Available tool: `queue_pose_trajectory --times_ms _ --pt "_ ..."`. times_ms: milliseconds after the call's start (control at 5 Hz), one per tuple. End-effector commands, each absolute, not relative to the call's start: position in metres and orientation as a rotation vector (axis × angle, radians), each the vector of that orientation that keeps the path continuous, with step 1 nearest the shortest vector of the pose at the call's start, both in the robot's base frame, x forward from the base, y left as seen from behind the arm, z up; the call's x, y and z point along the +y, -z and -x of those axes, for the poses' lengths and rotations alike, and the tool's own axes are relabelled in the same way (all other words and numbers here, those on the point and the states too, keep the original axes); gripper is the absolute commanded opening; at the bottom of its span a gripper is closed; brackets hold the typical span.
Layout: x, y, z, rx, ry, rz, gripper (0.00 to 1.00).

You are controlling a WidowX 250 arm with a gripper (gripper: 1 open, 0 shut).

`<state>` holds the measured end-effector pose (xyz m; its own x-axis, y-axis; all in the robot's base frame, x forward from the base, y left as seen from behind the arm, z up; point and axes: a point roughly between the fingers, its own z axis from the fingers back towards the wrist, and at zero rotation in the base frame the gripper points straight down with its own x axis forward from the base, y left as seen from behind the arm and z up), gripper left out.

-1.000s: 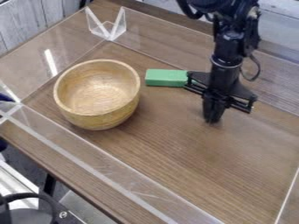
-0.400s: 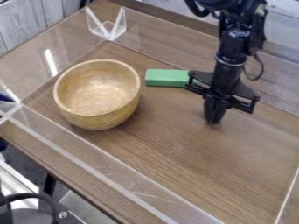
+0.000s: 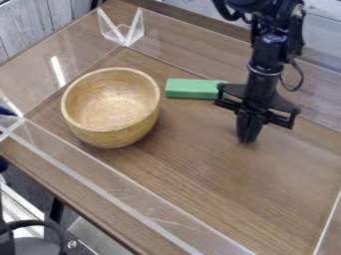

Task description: Remove the green block from inside the brown bowl and put it on the table

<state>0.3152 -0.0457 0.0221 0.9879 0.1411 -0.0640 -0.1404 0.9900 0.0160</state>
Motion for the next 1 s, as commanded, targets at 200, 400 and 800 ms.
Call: queue_pose_trajectory --times_ms 200,400,800 --pt "-0.047 -0.029 -0.313 0.023 -0.149 0.027 0.00" --pt "-0.048 -0.028 -0.307 0.018 -0.145 0.044 0.00" --pt "-0.052 -0.028 -0.311 0.052 -0.175 0.037 0.00"
